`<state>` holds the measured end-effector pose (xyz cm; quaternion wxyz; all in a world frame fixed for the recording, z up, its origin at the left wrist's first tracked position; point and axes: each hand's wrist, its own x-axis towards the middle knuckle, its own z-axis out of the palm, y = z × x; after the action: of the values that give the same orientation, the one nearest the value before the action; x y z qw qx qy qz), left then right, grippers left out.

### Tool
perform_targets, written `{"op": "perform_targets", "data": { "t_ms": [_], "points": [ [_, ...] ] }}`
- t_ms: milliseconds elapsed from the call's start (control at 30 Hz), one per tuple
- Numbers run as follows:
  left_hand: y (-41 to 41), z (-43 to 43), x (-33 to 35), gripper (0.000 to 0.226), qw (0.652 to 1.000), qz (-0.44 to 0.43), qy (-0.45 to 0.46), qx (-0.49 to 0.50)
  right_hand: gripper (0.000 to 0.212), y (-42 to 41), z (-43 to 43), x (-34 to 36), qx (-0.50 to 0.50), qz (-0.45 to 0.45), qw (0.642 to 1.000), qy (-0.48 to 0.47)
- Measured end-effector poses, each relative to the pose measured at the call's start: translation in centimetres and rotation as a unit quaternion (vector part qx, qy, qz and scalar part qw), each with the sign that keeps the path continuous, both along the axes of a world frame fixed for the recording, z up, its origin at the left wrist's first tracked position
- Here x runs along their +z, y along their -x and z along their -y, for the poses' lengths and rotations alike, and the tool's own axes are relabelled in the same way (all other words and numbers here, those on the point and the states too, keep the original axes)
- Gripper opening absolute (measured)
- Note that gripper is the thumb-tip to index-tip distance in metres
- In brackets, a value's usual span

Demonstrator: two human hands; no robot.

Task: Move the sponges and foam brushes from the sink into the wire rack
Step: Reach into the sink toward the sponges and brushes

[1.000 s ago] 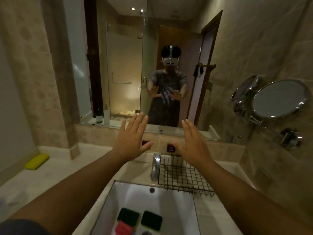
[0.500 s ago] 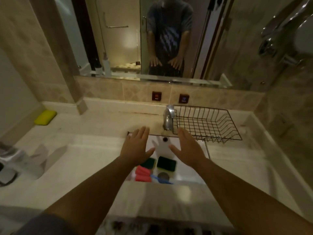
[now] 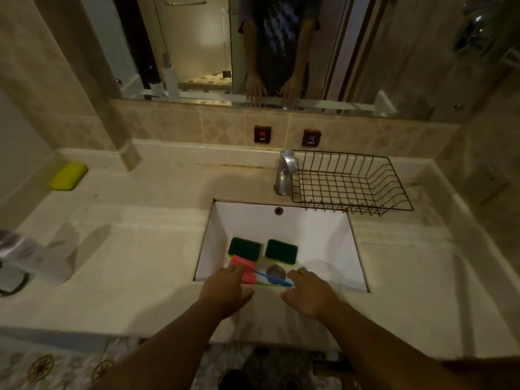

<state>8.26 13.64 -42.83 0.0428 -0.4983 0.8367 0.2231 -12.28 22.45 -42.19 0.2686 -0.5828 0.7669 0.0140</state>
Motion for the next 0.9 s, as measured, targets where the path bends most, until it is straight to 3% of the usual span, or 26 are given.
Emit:
{"op": "perform_targets", "data": {
  "t_ms": [167,333,900],
  "points": [
    [-0.4,0.2,-1.3,0.051,0.999,0.014,0.012,-0.031,0.061,-0.1,0.2,-1.0,-0.015,-0.022,1.000,-0.010],
    [0.3,1.0,-2.0,0.028,0.999,-0.036,-0.016,-0.012,0.054,-0.8,0.6,-1.6,-0.025,-0.030,0.999,-0.021],
    [-0.7,3.2,-3.6,0.018,0.995,-0.046,-0.035,-0.078,0.053,-2.6,2.1,-2.7,-0.056,-0.018,0.996,-0.062]
  ]
}}
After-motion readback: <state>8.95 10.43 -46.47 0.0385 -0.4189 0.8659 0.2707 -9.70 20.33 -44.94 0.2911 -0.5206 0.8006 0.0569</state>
